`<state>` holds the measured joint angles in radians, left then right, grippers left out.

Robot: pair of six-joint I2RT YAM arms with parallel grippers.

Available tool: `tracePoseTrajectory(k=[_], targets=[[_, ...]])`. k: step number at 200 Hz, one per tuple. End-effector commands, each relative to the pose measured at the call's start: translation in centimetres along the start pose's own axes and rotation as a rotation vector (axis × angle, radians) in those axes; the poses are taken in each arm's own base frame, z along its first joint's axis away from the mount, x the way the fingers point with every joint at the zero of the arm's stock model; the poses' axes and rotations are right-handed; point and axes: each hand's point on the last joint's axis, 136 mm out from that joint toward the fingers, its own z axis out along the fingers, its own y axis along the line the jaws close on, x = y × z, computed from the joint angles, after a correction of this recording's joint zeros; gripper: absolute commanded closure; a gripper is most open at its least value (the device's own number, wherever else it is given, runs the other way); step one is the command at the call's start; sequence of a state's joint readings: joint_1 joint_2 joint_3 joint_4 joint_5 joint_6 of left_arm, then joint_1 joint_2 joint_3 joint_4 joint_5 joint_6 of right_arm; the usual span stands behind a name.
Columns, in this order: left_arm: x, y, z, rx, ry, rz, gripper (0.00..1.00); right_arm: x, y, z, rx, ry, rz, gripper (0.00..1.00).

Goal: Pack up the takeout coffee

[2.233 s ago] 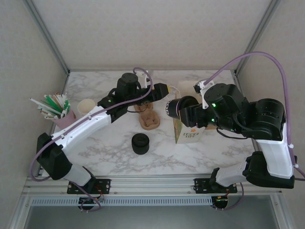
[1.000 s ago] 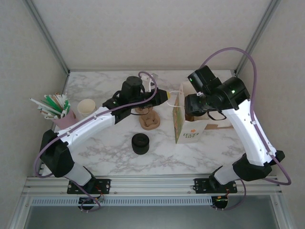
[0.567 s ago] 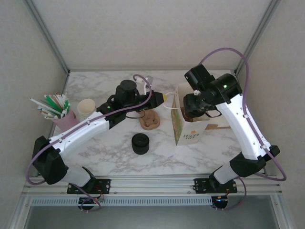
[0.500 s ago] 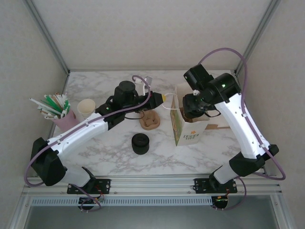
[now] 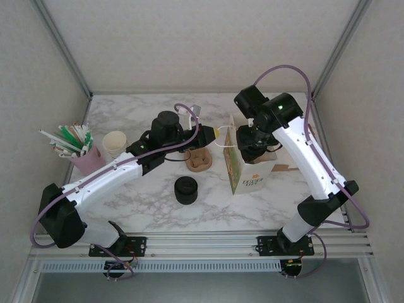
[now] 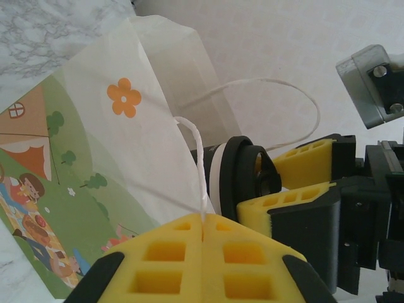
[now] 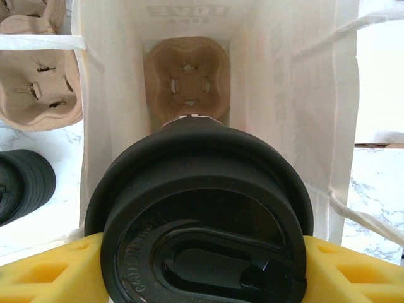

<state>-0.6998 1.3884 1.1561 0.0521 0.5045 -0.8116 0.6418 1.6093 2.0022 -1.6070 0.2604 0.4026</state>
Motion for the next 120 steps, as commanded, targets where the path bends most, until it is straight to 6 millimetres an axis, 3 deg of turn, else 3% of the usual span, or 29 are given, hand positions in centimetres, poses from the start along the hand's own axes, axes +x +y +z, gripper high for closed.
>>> tracePoseTrajectory(k=[1, 120], targets=[[-0.2, -0.8, -0.9, 0.017, -0.026, 0.021, 1.00, 4.2, -2.0, 0.2, 0.085, 0.196, -0.060, 0.32], [0.0, 0.4, -1.1, -0.027, -0.038, 0.023, 1.00, 5.0, -2.4, 2.5, 0.088, 0.284, -0.068, 0.32]])
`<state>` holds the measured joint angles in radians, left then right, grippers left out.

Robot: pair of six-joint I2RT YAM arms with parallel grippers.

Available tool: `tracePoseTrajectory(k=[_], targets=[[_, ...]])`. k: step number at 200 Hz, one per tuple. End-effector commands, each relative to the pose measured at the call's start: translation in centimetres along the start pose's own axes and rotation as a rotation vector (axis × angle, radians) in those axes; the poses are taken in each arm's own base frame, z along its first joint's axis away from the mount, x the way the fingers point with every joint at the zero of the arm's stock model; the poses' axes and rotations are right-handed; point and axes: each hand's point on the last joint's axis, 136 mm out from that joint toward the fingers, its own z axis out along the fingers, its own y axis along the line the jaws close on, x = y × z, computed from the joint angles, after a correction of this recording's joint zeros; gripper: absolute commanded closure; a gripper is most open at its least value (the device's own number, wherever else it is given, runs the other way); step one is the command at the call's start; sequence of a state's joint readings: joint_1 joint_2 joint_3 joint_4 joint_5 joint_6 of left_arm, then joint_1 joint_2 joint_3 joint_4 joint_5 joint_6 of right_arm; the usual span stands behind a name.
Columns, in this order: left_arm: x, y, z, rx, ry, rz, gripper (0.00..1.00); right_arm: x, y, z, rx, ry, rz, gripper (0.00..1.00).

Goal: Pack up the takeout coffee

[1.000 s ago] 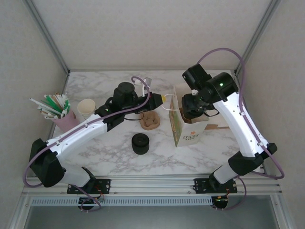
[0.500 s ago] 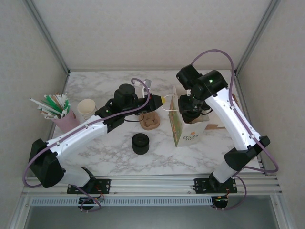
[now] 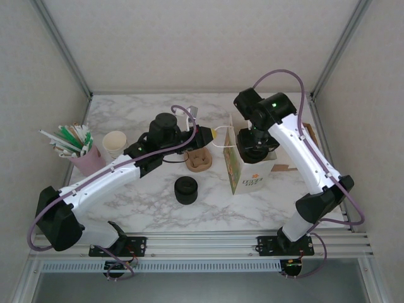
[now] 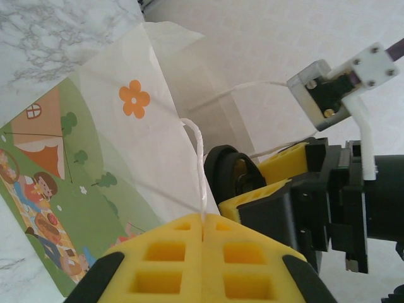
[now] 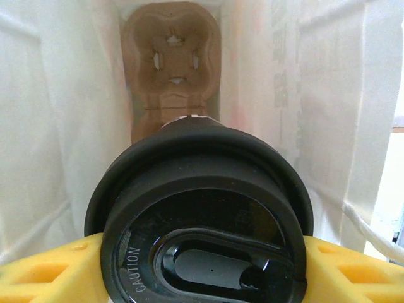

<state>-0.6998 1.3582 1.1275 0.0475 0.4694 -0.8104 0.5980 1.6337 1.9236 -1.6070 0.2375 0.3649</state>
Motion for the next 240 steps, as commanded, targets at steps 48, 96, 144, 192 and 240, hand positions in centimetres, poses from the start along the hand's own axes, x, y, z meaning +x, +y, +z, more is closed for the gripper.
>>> tracePoseTrajectory(k=[48, 96, 144, 192, 240], targets=[[0.1, 0.0, -0.4, -0.008, -0.010, 0.023, 1.00, 3.6, -1.3, 1.1, 0.061, 0.197, -0.052, 0.32], [0.1, 0.2, -0.2, -0.012, -0.007, 0.022, 1.00, 3.3, -0.6, 1.6, 0.039, 0.203, -0.053, 0.33], [0.1, 0.3, -0.1, -0.015, -0.004, 0.021, 1.00, 3.3, -0.5, 2.5, 0.047, 0.222, -0.059, 0.33], [0.1, 0.4, -0.2, -0.022, -0.006, 0.018, 1.00, 3.5, -0.7, 3.1, 0.020, 0.236, -0.045, 0.32], [0.1, 0.4, -0.1, -0.018, -0.004, 0.017, 1.00, 3.6, -0.2, 3.8, -0.008, 0.258, -0.050, 0.32]])
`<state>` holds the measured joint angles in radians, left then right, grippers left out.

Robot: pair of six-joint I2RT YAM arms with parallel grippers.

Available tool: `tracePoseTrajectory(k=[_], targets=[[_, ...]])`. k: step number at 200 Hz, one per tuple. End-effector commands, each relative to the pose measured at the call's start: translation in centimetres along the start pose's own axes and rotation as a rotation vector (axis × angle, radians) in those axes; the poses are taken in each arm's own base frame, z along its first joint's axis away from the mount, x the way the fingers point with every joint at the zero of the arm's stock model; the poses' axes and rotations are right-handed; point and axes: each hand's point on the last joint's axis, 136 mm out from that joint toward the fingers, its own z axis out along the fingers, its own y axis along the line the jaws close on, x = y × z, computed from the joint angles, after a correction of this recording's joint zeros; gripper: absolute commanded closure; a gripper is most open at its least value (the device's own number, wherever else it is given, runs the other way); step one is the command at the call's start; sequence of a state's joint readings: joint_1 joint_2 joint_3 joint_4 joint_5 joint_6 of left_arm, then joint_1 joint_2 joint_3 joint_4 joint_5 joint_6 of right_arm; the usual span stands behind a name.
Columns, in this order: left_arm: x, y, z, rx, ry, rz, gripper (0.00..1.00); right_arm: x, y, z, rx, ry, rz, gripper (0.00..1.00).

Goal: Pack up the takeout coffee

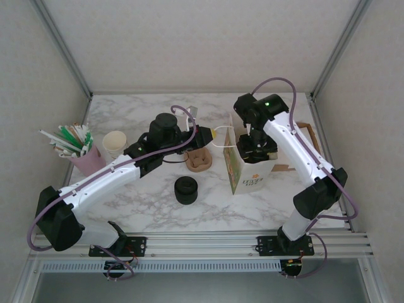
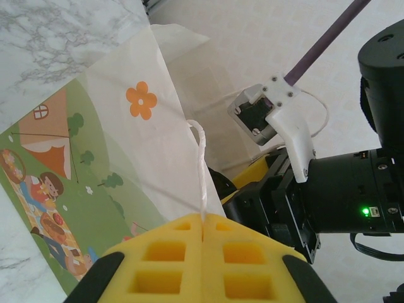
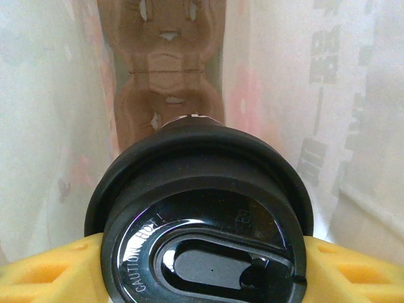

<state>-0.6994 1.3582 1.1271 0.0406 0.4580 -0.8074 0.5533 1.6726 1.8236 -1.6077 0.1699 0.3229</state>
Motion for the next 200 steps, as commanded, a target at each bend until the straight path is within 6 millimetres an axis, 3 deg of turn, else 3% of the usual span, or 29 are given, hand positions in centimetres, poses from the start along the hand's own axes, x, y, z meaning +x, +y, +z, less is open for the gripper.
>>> tracePoseTrajectory(k=[1, 98, 200], targets=[[0.2, 0.1, -0.1, -0.006, 0.001, 0.016, 1.00, 1.9, -0.1, 0.7, -0.001, 0.100, -0.026, 0.32], [0.2, 0.3, -0.1, -0.011, -0.003, 0.013, 1.00, 0.9, 0.2, 2.7, -0.027, 0.118, -0.016, 0.33], [0.2, 0.6, 0.0, -0.021, -0.002, 0.008, 1.00, -0.1, 0.9, 3.4, -0.058, 0.073, -0.014, 0.33]])
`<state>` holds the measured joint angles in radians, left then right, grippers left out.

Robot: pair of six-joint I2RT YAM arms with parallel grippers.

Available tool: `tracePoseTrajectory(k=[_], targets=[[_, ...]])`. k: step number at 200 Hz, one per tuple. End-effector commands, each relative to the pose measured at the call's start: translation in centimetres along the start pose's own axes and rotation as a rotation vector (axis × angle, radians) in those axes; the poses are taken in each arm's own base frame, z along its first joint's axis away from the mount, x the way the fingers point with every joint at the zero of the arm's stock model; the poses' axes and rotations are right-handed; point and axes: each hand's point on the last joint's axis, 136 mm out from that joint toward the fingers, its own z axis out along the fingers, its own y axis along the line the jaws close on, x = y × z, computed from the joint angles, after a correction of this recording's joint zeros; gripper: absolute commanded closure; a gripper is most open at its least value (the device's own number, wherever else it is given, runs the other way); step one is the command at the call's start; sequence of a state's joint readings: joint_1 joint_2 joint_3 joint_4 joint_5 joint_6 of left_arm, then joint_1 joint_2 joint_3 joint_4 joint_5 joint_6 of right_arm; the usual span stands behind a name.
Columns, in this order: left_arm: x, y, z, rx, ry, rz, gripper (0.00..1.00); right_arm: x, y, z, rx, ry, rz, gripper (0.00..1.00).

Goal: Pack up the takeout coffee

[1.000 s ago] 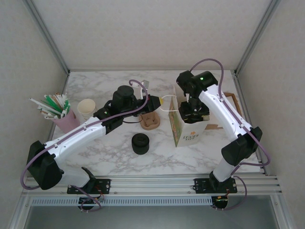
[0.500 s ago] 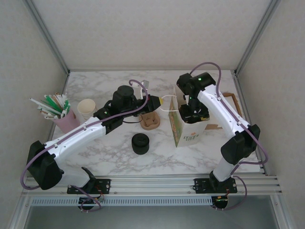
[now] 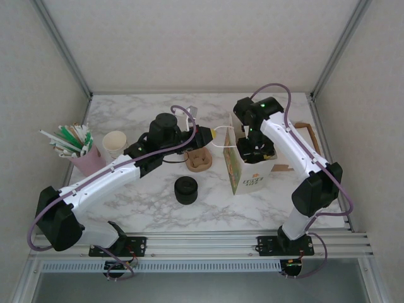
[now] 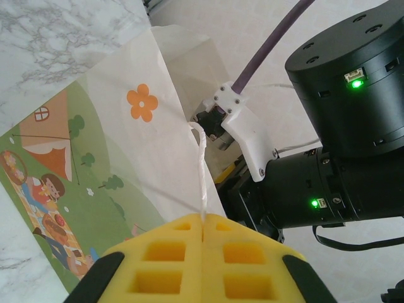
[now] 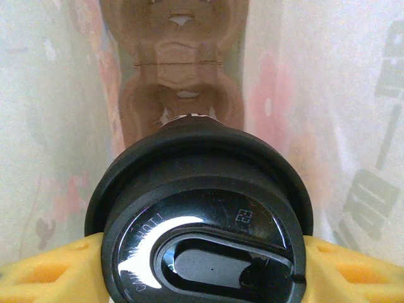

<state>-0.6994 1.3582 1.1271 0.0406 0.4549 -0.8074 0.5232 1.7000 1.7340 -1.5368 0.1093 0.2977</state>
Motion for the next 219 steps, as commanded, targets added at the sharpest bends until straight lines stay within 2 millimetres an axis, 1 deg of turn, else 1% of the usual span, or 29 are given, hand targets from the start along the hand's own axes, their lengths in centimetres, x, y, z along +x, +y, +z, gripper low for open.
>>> tracePoseTrajectory(k=[1, 49, 79, 138, 219], targets=[[0.3, 0.6, 0.0, -0.018, 0.002, 0.009, 1.00, 0.1, 0.2, 0.4, -0.017, 0.006, -0.014, 0.33], [0.3, 0.7, 0.1, -0.024, 0.003, 0.005, 1.00, 0.4, 0.1, 1.1, -0.022, 0.018, -0.008, 0.33], [0.3, 0.8, 0.0, -0.032, 0.000, 0.003, 1.00, 0.3, -0.2, 0.7, -0.030, -0.002, 0.004, 0.33], [0.3, 1.0, 0.1, -0.041, 0.000, 0.001, 1.00, 0.3, 0.3, -0.2, -0.087, -0.041, 0.006, 0.33], [0.3, 1.1, -0.4, -0.055, -0.007, 0.000, 1.00, 0.1, 0.4, -0.1, -0.096, -0.049, 0.004, 0.33]])
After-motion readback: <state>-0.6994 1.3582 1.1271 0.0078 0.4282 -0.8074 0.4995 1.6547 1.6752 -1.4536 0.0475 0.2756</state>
